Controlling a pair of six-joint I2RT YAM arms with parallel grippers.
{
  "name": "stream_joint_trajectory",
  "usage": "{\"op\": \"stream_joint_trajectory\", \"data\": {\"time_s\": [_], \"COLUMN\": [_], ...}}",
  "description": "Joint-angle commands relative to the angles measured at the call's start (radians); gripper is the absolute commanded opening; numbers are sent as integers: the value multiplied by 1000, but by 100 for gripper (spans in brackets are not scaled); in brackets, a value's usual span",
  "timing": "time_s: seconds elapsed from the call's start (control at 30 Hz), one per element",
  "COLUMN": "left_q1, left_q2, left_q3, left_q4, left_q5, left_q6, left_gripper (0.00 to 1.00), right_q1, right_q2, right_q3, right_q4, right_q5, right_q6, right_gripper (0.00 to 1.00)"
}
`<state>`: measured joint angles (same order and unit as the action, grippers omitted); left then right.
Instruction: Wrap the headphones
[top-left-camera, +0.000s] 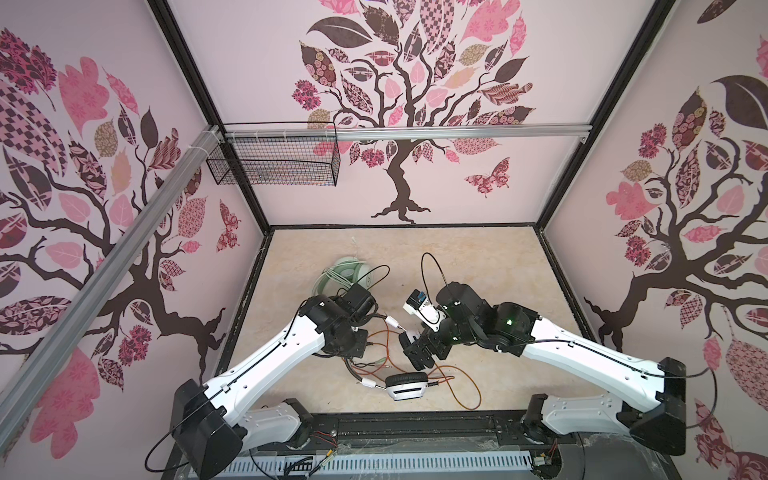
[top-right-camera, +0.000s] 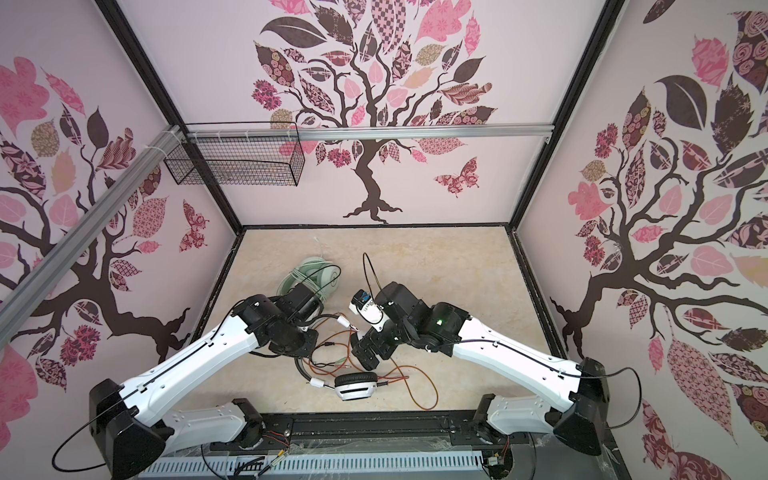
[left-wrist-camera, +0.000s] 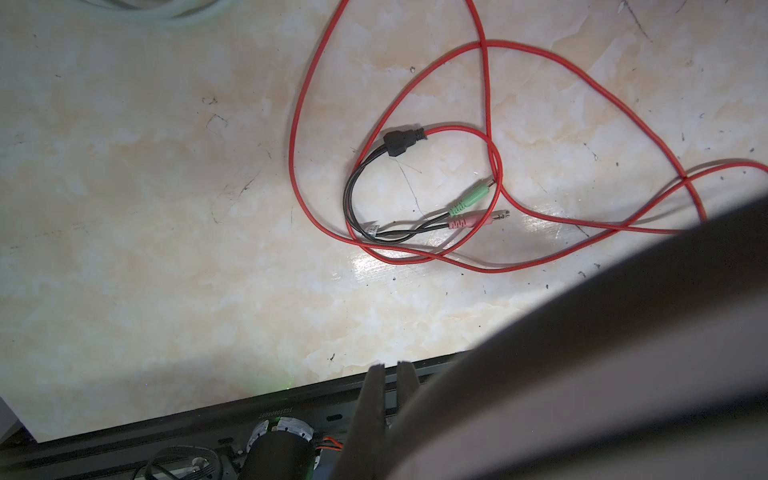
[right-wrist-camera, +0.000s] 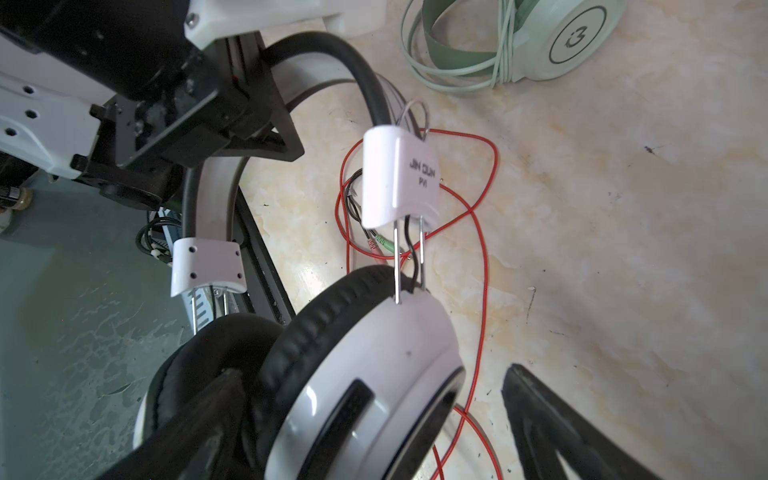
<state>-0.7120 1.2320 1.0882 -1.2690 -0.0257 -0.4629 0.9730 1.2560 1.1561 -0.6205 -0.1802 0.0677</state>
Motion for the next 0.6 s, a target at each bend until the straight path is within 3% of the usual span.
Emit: {"op": "stream_joint_trajectory", "data": {"time_s": [0.0, 0.2, 0.47, 0.57], "left_q1": [-3, -1, -1, -1], "left_q2": [-6, -4, 44, 80], "left_q3": [53, 54, 51, 49], "left_q4": [32, 45, 85, 93], "left_q5": [70, 81, 99, 104], "left_q6": [-2, -9, -1, 1], "left_gripper": [0, 0, 0, 0], "right_q1": [-3, 8, 10, 10], "right_q2": [45, 131, 240, 264], "right_q3": [77, 163, 183, 148], "right_q4": [27, 29, 52, 85], "right_q5": [59, 73, 190, 179], "right_q6": [-10, -37, -96, -110], "right_gripper": [100, 96, 80, 65]}}
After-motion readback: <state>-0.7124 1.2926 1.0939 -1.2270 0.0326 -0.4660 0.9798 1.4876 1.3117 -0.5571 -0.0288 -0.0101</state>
